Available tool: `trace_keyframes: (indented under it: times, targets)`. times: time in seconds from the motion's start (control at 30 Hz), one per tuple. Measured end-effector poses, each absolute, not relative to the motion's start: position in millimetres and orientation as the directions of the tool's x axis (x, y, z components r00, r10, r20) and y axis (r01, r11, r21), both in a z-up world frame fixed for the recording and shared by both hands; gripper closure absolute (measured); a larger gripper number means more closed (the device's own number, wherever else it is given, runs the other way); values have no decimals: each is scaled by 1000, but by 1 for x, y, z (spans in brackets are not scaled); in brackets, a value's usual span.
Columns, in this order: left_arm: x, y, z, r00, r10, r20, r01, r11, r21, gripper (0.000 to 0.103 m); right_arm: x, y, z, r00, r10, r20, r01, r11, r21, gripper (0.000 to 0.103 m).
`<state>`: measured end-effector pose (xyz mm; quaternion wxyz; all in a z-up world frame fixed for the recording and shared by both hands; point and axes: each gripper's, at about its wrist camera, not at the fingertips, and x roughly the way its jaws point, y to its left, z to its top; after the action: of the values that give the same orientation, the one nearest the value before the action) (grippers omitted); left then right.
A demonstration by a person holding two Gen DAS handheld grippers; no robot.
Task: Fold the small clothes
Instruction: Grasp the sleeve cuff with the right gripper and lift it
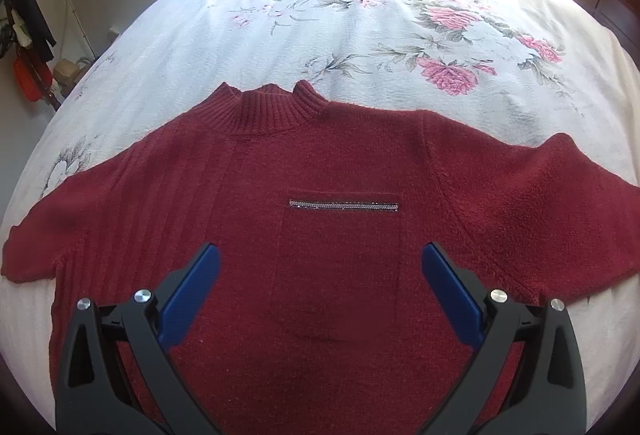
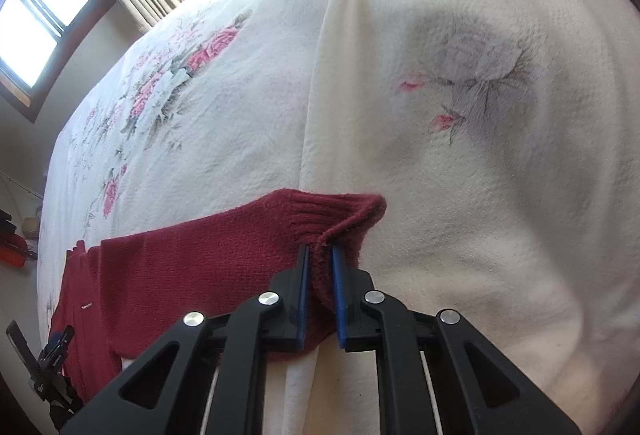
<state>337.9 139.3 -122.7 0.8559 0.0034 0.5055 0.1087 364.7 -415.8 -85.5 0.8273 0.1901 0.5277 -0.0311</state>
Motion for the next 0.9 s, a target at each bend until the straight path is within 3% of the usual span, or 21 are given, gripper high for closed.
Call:
trace_keyframes:
  times: [0.1,0.2,0.43,0.67,0.9]
  targets:
    - [333,147,-121,469,200,-860,-191,974,123,3,352,-429,-76,443,103,-891,311,914,261,94]
    - [330,156,-123,456,200,-867,-201,972,119,3,349,-443,-92,354,-45,-934,401,910,108,99]
    - [320,177,-127,442,213,-871,-217,968,127,3,337,-438,-106,378,-3,-926,400,902,161,99]
    - [310,199,-119,439,212,-873,-245,963,110,3,332,-418,-55,497,125,-859,330,888,320,99]
    - [296,220,-113,429,210,-879,-263,960,101,3,345,-331,-23,507,238,-829,163,917,363,99]
